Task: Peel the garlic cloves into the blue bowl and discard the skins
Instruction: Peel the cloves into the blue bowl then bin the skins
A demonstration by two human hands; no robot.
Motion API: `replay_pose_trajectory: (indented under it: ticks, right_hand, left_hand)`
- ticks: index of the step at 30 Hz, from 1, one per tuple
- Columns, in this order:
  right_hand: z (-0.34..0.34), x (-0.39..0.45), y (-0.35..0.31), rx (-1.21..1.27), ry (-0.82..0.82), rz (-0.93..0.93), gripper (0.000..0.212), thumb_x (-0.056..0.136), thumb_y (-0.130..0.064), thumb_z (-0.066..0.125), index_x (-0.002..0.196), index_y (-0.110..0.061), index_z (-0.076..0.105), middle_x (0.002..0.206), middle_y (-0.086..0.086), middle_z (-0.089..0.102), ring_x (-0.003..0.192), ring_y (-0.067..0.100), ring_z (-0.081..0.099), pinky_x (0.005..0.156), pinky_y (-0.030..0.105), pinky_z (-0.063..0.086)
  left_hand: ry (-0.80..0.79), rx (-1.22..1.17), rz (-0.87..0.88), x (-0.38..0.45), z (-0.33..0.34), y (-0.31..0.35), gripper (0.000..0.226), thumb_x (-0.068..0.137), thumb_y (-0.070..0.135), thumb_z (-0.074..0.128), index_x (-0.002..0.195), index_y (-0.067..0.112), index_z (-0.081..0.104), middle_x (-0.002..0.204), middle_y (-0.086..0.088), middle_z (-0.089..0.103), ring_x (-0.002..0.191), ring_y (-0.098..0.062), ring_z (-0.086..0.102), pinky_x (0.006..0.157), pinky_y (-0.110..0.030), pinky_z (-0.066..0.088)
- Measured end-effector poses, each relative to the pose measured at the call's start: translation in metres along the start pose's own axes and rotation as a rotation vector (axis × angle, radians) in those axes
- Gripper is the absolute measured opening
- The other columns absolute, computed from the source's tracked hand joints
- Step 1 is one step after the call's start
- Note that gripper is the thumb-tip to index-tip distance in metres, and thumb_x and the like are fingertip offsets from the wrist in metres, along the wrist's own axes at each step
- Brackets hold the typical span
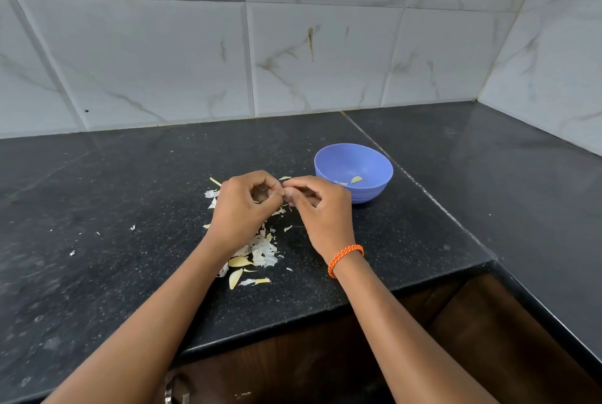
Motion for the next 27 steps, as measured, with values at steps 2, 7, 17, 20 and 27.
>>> replay_pose_trajectory:
  ticks: [2, 7, 17, 20, 27]
  right_hand:
    - [-0.002, 0.001, 0.006, 0.103, -0.003, 0.081, 0.012, 0.098, -0.003, 0.073, 0.106, -0.005, 0.081, 0.094, 0.001, 0.08, 0.083, 0.015, 0.078, 0.077, 0.025, 0.064]
    - [-0.003, 0.0, 0.013, 0.232, 0.004, 0.175, 0.011, 0.1, -0.006, 0.071, 0.106, -0.003, 0.08, 0.089, 0.004, 0.08, 0.08, 0.021, 0.079, 0.074, 0.031, 0.065]
    - [-0.002, -0.001, 0.011, 0.211, -0.035, 0.163, 0.015, 0.102, -0.006, 0.068, 0.11, -0.006, 0.082, 0.095, 0.001, 0.081, 0.08, 0.02, 0.078, 0.071, 0.026, 0.064]
    - [-0.001, -0.002, 0.01, 0.236, -0.037, 0.165, 0.015, 0.099, -0.002, 0.071, 0.112, -0.005, 0.08, 0.092, 0.002, 0.082, 0.079, 0.02, 0.079, 0.072, 0.026, 0.063]
    - [-0.003, -0.001, 0.014, 0.228, -0.003, 0.184, 0.013, 0.096, -0.003, 0.075, 0.108, -0.006, 0.076, 0.091, 0.007, 0.08, 0.079, 0.02, 0.079, 0.075, 0.03, 0.065]
  left_hand:
    - [-0.004, -0.008, -0.008, 0.001, 0.0, -0.001, 0.009, 0.093, 0.023, 0.072, 0.084, 0.023, 0.075, 0.071, -0.007, 0.07, 0.066, -0.036, 0.062, 0.061, -0.045, 0.051]
    - [0.01, 0.094, -0.001, 0.001, -0.005, -0.002, 0.018, 0.091, 0.03, 0.064, 0.083, 0.031, 0.08, 0.081, 0.014, 0.076, 0.074, -0.01, 0.07, 0.072, -0.04, 0.059]
    - [-0.026, -0.066, -0.03, 0.001, -0.006, 0.002, 0.007, 0.098, 0.019, 0.08, 0.094, 0.022, 0.086, 0.089, 0.005, 0.082, 0.082, -0.021, 0.076, 0.079, -0.042, 0.061]
    - [-0.028, -0.091, -0.028, 0.0, -0.005, 0.003, 0.004, 0.096, 0.018, 0.082, 0.094, 0.018, 0.086, 0.087, 0.002, 0.082, 0.083, -0.021, 0.078, 0.081, -0.042, 0.063]
    - [-0.082, -0.15, -0.089, 0.001, -0.003, -0.004, 0.006, 0.094, 0.015, 0.083, 0.091, 0.012, 0.086, 0.081, -0.006, 0.082, 0.076, -0.029, 0.079, 0.068, -0.041, 0.06]
Point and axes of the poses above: each hand's wrist, its own x-axis towards the middle knuckle, its own z-axis out of the palm, y = z × x, the point moved 7 cm from there along x, towards the middle knuckle
